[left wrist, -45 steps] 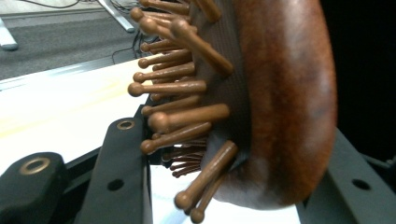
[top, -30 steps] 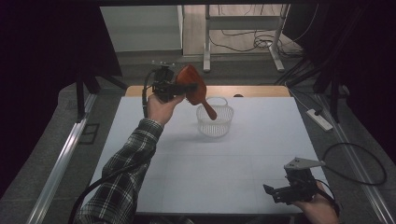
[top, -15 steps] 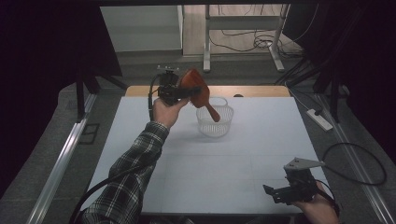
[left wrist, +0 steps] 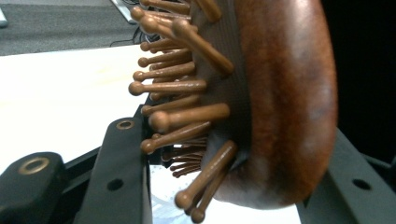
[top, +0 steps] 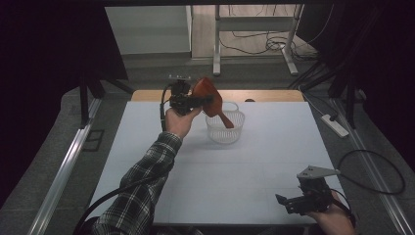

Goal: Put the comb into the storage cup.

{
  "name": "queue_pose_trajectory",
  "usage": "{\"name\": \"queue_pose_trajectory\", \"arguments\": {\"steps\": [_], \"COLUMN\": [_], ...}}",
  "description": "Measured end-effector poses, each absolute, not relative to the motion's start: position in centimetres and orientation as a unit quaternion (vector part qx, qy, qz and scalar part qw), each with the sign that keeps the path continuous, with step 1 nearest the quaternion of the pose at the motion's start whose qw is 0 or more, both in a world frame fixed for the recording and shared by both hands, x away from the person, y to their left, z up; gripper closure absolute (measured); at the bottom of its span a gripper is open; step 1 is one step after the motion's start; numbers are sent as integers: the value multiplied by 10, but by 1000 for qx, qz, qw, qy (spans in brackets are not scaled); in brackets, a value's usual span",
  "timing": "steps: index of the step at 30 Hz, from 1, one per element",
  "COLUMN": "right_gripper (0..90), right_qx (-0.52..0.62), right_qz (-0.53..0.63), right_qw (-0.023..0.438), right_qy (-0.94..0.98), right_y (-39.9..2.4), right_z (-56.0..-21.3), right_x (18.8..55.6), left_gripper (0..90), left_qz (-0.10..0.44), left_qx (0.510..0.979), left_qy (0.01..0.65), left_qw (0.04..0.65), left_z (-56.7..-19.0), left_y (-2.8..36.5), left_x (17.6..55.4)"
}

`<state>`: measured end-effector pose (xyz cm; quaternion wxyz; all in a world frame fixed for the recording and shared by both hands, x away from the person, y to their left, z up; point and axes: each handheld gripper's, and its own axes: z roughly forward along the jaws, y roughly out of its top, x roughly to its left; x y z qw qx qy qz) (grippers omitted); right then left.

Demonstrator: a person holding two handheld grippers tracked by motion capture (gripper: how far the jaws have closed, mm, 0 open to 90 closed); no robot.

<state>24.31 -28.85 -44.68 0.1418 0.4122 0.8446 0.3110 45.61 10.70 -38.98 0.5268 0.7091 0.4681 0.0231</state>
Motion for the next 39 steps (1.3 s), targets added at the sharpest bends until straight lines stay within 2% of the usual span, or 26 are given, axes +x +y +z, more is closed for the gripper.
{"name": "queue_pose_trajectory", "arguments": {"steps": [39], "right_gripper": [7], "right_qx": [408], "right_qz": [309], "right_qw": [141], "right_qy": [847], "right_y": [-288], "right_z": [-447], "right_x": [243], "left_gripper": [547], "left_qz": [-22], "left_qx": [681], "left_qy": [503], "left_qw": [532], "left_z": [-433], "left_y": [104], "left_x": [464]}}
